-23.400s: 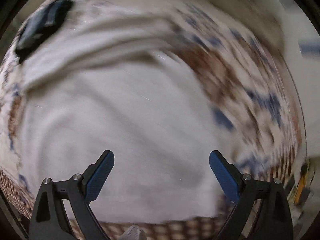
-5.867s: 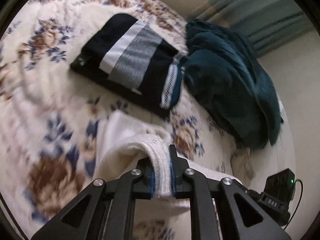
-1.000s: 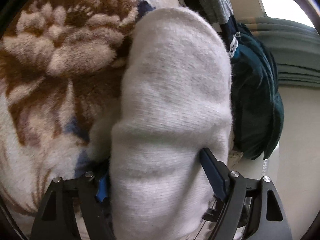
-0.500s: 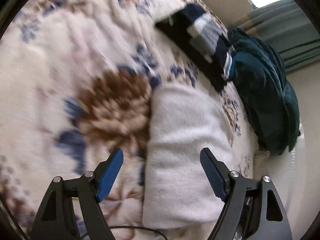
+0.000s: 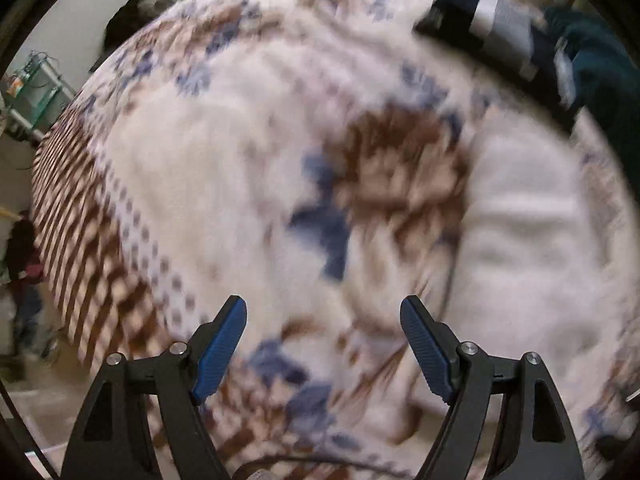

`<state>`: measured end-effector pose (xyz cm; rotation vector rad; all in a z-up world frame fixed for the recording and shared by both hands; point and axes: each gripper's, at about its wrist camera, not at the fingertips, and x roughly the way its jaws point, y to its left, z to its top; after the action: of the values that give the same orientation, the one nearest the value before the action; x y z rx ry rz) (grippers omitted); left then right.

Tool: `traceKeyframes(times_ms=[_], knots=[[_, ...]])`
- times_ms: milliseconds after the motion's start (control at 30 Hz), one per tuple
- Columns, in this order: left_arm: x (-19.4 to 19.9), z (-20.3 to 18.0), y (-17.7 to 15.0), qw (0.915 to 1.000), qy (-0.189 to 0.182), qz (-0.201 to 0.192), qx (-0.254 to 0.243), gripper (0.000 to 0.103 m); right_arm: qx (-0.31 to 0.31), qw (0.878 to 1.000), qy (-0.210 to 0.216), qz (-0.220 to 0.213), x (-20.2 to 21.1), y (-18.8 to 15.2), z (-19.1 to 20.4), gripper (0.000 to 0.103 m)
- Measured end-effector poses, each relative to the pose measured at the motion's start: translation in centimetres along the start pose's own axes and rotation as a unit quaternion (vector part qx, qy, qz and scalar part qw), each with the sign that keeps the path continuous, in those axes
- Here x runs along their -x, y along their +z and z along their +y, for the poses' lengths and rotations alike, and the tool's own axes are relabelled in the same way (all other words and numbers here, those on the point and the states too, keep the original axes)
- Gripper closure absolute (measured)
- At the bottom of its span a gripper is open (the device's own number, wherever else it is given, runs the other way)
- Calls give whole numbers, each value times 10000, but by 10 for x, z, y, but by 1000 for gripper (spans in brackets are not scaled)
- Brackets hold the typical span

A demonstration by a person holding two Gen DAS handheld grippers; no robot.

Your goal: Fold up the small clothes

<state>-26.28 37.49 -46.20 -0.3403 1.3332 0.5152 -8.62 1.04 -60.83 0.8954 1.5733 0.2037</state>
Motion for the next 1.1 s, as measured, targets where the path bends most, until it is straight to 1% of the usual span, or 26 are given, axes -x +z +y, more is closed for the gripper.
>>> traceKeyframes(times_ms=[33,67,100,133,200,267,300,333,367,400,433,467,500,533,567,633,700,767,867,933,1000,1033,1067,1100], knots=[[-11,-1,-8,9998,59,160,61,25,144,9995,-192,-210,13,6,3,37],[-20,0,-14,9993,35,330,151,25,278,9983,-358,-353,24,19,3,36],[-29,2,-19,9984,-3,492,272,25,368,9973,-466,-425,27,27,6,36],[-40,5,-25,9973,36,620,395,25,526,9957,-536,-543,28,42,12,36],[-52,9,-31,9963,131,717,459,25,620,9941,-599,-658,28,67,25,36],[-64,13,-34,9961,162,737,465,24,869,9904,-653,-856,18,100,39,36],[-68,15,-34,9959,149,746,482,20,1069,9869,-773,-932,7,119,50,36],[-72,15,-33,9958,131,764,490,15,1182,9845,-843,-987,2,126,57,36],[-77,16,-33,9956,111,790,492,13,1350,9827,-791,-995,-7,141,66,36],[-81,17,-32,9952,93,830,517,8,1514,9823,-694,-858,-18,154,74,36],[-85,20,-30,9946,40,852,584,3,1598,9819,-690,-746,-27,163,81,36],[-88,23,-30,9943,-18,860,637,0,1601,9828,-710,-585,-35,170,82,36],[-92,26,-28,9938,-75,878,674,0,1562,9845,-704,-372,-45,178,83,50],[-96,28,-27,9934,-122,906,695,0,1494,9859,-707,-279,-53,184,85,82],[-97,30,-27,9932,-154,915,704,0,1507,9855,-733,-264,-56,188,87,89],[-100,34,-27,9935,-174,880,694,0,1755,9802,-814,-415,-53,187,96,92],[-100,35,-29,9943,-187,791,684,0,2037,9732,-858,-635,-41,182,110,93],[-98,34,-40,9952,-213,670,678,0,2187,9681,-907,-818,-30,176,119,94],[-97,32,-48,9958,-226,579,676,0,2258,9614,-1160,-1062,-23,184,132,96],[-98,33,-46,9959,-227,571,665,0,2129,9631,-1197,-1132,-23,195,134,99],[-101,34,-45,9958,-228,583,668,0,2061,9662,-1159,-1029,-26,205,133,100],[-102,34,-44,9956,-231,597,682,0,2028,9690,-1063,-924,-30,208,133,100],[-99,33,-44,9955,-236,625,678,0,1881,9770,-769,-644,-32,213,128,100],[-97,34,-44,9953,-245,653,675,0,1750,9814,-626,-471,-34,215,123,97]])
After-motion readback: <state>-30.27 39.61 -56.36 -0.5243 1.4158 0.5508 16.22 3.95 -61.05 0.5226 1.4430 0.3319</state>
